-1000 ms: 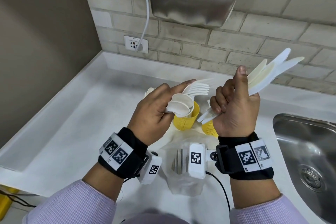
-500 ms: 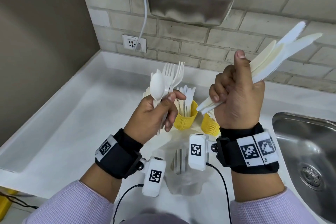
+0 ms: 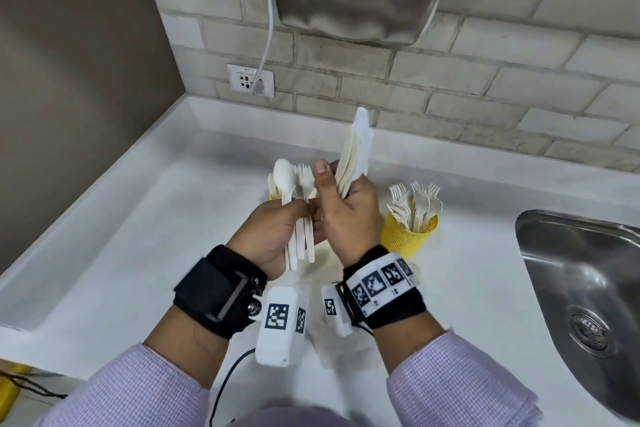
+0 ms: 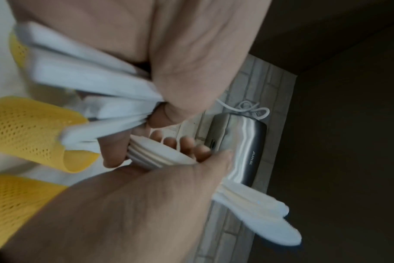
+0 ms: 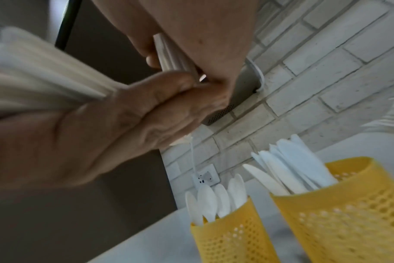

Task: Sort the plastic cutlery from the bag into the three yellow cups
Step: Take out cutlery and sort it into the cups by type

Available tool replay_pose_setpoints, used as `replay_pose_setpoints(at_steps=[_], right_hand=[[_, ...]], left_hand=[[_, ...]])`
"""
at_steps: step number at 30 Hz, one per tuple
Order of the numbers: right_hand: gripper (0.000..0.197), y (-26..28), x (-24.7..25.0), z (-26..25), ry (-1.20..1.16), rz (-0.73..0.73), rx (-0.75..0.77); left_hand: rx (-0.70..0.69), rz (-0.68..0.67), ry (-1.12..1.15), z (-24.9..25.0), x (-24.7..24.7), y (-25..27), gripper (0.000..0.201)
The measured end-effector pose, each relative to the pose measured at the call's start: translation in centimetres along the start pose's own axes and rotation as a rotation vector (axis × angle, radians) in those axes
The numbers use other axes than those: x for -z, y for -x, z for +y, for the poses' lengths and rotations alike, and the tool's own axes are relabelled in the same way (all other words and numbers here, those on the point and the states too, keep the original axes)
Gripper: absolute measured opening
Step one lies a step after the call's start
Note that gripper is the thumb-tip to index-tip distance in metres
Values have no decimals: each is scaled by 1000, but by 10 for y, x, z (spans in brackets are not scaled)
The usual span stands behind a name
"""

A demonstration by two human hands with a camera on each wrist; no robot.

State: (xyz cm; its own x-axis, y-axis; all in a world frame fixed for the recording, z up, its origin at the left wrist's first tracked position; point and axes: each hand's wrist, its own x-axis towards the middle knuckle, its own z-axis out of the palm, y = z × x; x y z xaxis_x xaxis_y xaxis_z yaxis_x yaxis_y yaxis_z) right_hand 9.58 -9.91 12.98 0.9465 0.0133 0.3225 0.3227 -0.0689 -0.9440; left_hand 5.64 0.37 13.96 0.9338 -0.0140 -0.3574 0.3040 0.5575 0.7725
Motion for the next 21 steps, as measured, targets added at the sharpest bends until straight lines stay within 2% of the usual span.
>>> replay_pose_setpoints(at_steps=[3,7,10,15,21], right_hand=[[51,-3,3,14,99,39,23],[29,-7,16,11,195,29,103],[32,-14,29,9,203,83,57],[38,-37,59,14,248,317,-62],[39,-51,74,36,483,298,-39]], left_hand=[[-4,50,11,-1,6,-3,28],[-64,37,-13,-3,6,-5,22],[-82,52,-42,-3,7,-7,18],[-124,31,-162,0,11,-9,27],[-169,-32,-203,0,15,-11,27]])
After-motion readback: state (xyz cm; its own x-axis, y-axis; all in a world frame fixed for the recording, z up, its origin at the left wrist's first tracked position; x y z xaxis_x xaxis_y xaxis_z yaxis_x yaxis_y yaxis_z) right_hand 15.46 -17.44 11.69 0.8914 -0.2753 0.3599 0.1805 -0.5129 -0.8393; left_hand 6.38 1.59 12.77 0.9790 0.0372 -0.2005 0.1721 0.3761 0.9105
